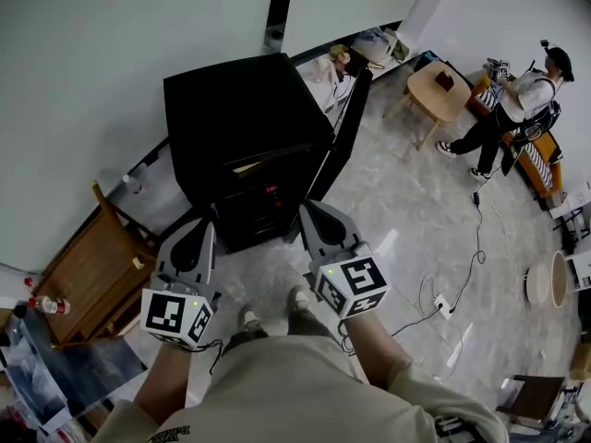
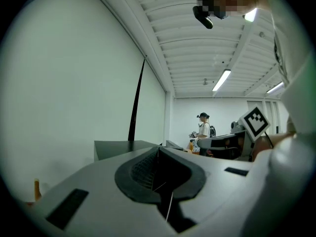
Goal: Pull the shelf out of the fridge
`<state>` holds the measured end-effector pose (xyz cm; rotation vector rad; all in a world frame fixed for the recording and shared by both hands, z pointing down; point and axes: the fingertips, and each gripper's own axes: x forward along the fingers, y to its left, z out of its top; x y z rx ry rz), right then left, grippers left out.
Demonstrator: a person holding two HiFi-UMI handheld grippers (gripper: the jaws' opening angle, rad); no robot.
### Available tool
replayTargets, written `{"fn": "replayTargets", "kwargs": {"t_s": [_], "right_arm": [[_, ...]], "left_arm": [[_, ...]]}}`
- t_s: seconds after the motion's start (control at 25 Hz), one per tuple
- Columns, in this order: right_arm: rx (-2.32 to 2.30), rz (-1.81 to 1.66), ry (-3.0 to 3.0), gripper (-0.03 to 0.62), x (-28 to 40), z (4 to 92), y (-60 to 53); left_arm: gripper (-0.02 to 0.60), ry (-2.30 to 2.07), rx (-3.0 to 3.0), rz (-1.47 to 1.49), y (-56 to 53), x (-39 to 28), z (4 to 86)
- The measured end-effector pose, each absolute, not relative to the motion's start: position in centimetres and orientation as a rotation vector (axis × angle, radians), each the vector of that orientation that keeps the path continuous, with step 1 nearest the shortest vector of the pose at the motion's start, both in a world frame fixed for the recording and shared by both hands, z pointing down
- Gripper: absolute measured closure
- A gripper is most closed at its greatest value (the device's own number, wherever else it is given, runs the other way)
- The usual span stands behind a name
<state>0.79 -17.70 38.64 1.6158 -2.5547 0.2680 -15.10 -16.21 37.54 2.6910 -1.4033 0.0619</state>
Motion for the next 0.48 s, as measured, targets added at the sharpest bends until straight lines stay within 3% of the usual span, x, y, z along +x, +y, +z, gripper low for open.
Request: {"fn": "replayTargets", "kwargs": {"t_s": [0.28, 0.36, 0.48], "right_arm": [[1.633, 0.388, -2.612, 0.592, 3.4, 40.9, -22.0], [1.626, 0.426, -2.627, 0.554, 4.1, 41.6, -23.1], [1.596, 0.520, -2.645, 0.511, 5.0, 43.3, -24.7]], "left_arm": [[0.572, -1.424, 2.495, -0.093, -19.2, -13.7, 39.2], [0.569, -1.420, 2.455, -0.130, -19.9, -13.1, 39.7], [0.488, -1.414, 2.384, -0.183, -21.1, -12.2, 40.7]]}}
